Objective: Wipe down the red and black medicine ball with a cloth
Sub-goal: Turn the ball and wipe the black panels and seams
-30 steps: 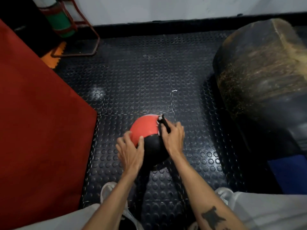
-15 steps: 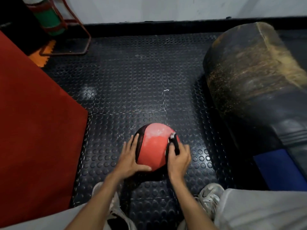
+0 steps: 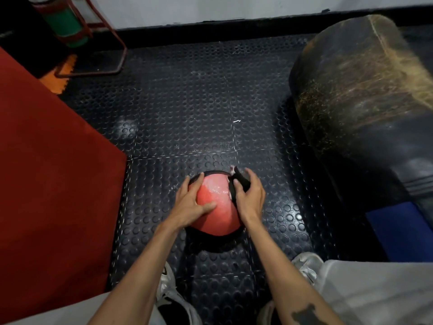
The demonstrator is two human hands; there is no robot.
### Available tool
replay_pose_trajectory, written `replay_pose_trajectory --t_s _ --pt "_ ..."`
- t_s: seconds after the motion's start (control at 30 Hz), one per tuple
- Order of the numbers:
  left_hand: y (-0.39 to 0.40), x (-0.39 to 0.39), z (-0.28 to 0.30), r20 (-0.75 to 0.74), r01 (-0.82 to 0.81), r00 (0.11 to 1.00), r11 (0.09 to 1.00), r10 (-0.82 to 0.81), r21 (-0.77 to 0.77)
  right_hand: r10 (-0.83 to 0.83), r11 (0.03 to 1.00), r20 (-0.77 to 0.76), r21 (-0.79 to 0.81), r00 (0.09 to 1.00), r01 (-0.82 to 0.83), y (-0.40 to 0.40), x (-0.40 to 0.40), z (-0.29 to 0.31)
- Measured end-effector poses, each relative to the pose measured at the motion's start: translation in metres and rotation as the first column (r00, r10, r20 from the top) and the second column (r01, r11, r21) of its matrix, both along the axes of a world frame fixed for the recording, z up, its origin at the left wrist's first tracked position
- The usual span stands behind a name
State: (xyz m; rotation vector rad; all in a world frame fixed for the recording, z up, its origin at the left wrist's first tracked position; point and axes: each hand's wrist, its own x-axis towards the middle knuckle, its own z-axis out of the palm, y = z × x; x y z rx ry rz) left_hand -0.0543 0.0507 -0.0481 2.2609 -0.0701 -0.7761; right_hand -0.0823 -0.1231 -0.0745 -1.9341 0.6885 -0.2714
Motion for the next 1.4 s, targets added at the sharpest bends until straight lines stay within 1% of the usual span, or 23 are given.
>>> replay_pose_trajectory --t_s 0.07,0.1,0.17,0.23,0.3,0.37,0.43,0.5,0.53,0.63,0.67,0.7,0.8,0.83,0.87,0.9,0.97,1.0,1.03,1.17,1.23,1.33,1.4 --pt "-0.007 -0.004 0.000 -0.010 0.032 0.999 0.997 -0.031 0.066 0.004 0.997 0.009 -0.077 1.000 -0.004 0.006 0.002 -0.002" --pt "-0.009 -0.005 -0.001 -0.016 0.042 0.999 0.994 -0.041 0.100 0.001 0.989 0.019 -0.146 1.000 0.002 0.012 -0.004 -0.002" --pt "-0.007 -0.003 -0.004 -0.007 0.023 1.000 0.992 -0.022 0.127 -0.004 0.972 0.077 -0.234 0.997 0.022 0.028 -0.026 -0.002" --pt "-0.001 0.001 -0.008 0.035 0.045 0.998 0.991 -0.049 0.127 -0.011 0.970 0.119 -0.241 0.993 0.039 0.047 -0.050 0.000" --pt "0.002 0.003 -0.010 0.057 0.103 0.992 0.987 -0.111 0.122 -0.046 0.974 0.113 -0.214 0.992 0.070 0.051 -0.051 0.002" --pt "0.003 0.000 -0.012 0.071 0.133 0.987 0.983 -0.143 0.130 -0.050 0.980 0.034 -0.191 0.998 0.055 0.037 -0.020 0.001" --pt "0.001 -0.002 -0.012 0.068 0.123 0.989 0.982 -0.134 0.144 0.014 0.990 -0.113 -0.137 0.993 -0.030 0.014 0.023 0.002" --pt "0.000 -0.001 -0.011 0.069 0.113 0.990 0.982 -0.124 0.152 0.071 0.990 -0.165 -0.106 0.984 -0.089 0.006 0.038 0.000" --pt "0.000 0.002 -0.010 0.061 0.104 0.991 0.983 -0.115 0.154 0.070 0.988 -0.133 -0.127 0.989 -0.087 0.013 0.030 0.003" --pt "0.007 0.007 -0.009 0.057 0.122 0.990 0.982 -0.132 0.144 0.007 0.979 0.033 -0.203 0.999 0.000 0.046 -0.028 0.013" --pt "0.011 0.007 -0.010 0.067 0.142 0.986 0.980 -0.152 0.137 -0.002 0.978 0.048 -0.208 0.999 0.012 0.048 -0.036 0.013" --pt "0.014 0.004 -0.010 0.074 0.156 0.983 0.979 -0.167 0.133 -0.003 0.980 0.019 -0.198 1.000 0.007 0.043 -0.029 0.011" --pt "0.012 -0.009 -0.012 0.104 0.152 0.980 0.978 -0.167 0.140 0.018 0.998 -0.208 -0.057 0.978 -0.030 0.009 0.034 0.002" --pt "0.008 -0.011 -0.011 0.105 0.136 0.983 0.980 -0.151 0.143 0.033 0.999 -0.247 -0.018 0.969 -0.039 0.001 0.047 0.003" --pt "0.006 -0.009 -0.009 0.094 0.117 0.987 0.982 -0.132 0.146 0.040 0.998 -0.258 -0.029 0.965 -0.049 0.003 0.048 0.004" --pt "0.005 -0.006 -0.008 0.078 0.102 0.990 0.984 -0.115 0.148 0.049 0.995 -0.251 -0.077 0.967 -0.070 0.011 0.039 0.006" --pt "0.007 0.001 -0.007 0.063 0.102 0.992 0.984 -0.112 0.146 0.082 0.977 -0.126 -0.186 0.989 -0.105 0.035 -0.001 0.016" --pt "0.008 0.003 -0.006 0.064 0.112 0.990 0.983 -0.122 0.145 0.106 0.971 -0.064 -0.208 0.992 -0.117 0.041 -0.020 0.016" --pt "0.009 0.003 -0.006 0.067 0.123 0.989 0.982 -0.134 0.143 0.133 0.966 -0.045 -0.216 0.990 -0.140 0.039 -0.023 0.016" --pt "-0.001 -0.006 -0.005 0.078 0.128 0.987 0.979 -0.141 0.160 0.143 0.970 -0.163 -0.171 0.976 -0.171 0.015 0.035 0.014" --pt "-0.003 0.001 -0.003 0.067 0.112 0.990 0.979 -0.125 0.170 0.149 0.963 -0.112 -0.210 0.982 -0.170 0.023 0.024 0.013" --pt "0.004 0.009 -0.005 0.068 0.139 0.986 0.977 -0.151 0.161 0.174 0.959 0.023 -0.233 0.985 -0.164 0.045 -0.046 0.012" --pt "0.004 0.004 -0.006 0.087 0.166 0.979 0.973 -0.182 0.159 0.159 0.958 0.037 -0.248 0.987 -0.145 0.043 -0.052 0.010"
